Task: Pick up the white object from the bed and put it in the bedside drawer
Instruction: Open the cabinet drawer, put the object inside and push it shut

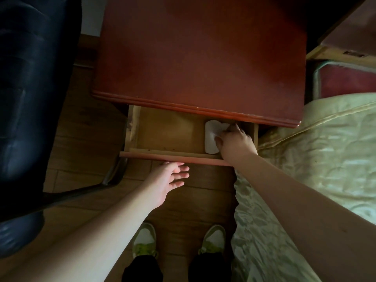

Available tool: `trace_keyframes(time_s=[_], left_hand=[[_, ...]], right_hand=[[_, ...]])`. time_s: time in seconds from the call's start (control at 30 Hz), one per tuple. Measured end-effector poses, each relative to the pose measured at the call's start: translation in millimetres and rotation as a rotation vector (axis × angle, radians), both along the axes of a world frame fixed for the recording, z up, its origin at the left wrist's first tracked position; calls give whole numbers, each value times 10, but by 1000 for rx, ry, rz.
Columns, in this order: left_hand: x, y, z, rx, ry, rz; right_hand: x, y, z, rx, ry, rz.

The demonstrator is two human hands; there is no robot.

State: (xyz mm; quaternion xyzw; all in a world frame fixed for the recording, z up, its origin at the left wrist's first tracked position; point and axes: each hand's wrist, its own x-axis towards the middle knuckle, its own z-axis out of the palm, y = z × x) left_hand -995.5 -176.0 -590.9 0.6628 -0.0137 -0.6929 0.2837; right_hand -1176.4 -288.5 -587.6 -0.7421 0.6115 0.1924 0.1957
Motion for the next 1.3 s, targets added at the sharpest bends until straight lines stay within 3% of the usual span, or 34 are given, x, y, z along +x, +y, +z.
trace_keyframes(time_s=[0.23, 0.43, 0.73, 0.97, 1.1, 1.3], left_hand=[[-22, -15, -4, 16, 4, 28], [-64, 0, 18, 3, 15, 62], [-41, -13, 0, -7, -45, -10], [47, -216, 75, -78, -46, -54], [104, -471, 137, -156, -21, -138], [93, -516, 174, -156, 30, -149]], right_hand=[[6, 380, 165, 276, -25, 95], [-15, 306, 127, 296, 14, 186], [13, 264, 85, 261, 59, 221], [26, 148, 160, 166, -11, 222], [43, -137, 188, 143, 71, 201], [53, -40, 160, -79, 14, 116]])
